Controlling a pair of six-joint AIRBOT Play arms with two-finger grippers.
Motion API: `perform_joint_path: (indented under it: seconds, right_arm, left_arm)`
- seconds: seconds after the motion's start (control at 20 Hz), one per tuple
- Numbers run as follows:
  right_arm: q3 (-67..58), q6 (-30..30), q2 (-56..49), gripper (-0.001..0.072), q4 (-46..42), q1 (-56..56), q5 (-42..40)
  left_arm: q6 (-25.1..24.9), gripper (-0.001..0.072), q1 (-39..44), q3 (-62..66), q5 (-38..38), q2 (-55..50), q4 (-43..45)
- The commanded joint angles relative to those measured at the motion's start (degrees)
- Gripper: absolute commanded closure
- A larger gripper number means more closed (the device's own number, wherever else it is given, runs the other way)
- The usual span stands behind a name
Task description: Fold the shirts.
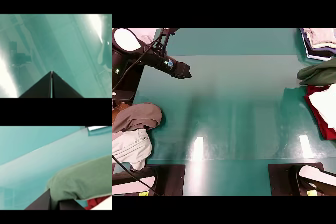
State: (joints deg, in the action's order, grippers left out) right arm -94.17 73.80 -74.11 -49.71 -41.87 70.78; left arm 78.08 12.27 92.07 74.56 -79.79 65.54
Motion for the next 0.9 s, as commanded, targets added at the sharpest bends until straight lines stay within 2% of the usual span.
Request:
perform_joint_path:
  seconds: [0.0,0.25,0.5,0.55,0.65,0.7,0.85]
  right_arm:
    - [-3.08,2.58,0.35,0.0695,-6.67,-0.39,4.74]
    - [-3.15,7.34,4.15,0.0693,-21.11,-0.39,8.76]
    - [-3.13,13.46,4.85,0.0687,-33.0,-0.39,17.75]
    - [-3.13,13.92,4.85,0.0668,-34.71,-0.39,19.32]
    - [-3.13,14.75,4.85,0.0321,-38.56,-0.39,21.94]
    - [-3.13,14.78,4.85,0.0232,-39.58,-0.39,23.06]
    - [-3.15,14.88,4.85,0.0229,-40.28,-0.39,24.61]
  left_arm:
    - [-0.09,0.0684,0.0,0.0,0.0,-0.02,0.0]
    - [-0.55,0.0684,0.0,0.0,-0.02,-0.04,0.04]
    - [-1.97,0.0684,0.0,0.0,0.11,-0.02,0.04]
    - [-2.05,0.0684,0.0,0.0,0.39,-0.04,0.04]
    - [-2.08,0.0684,0.0,0.0,1.22,-0.04,0.07]
    - [-2.1,0.0684,0.0,0.0,1.57,-0.04,0.07]
    - [-2.1,0.0684,0.0,0.0,2.69,-0.04,0.07]
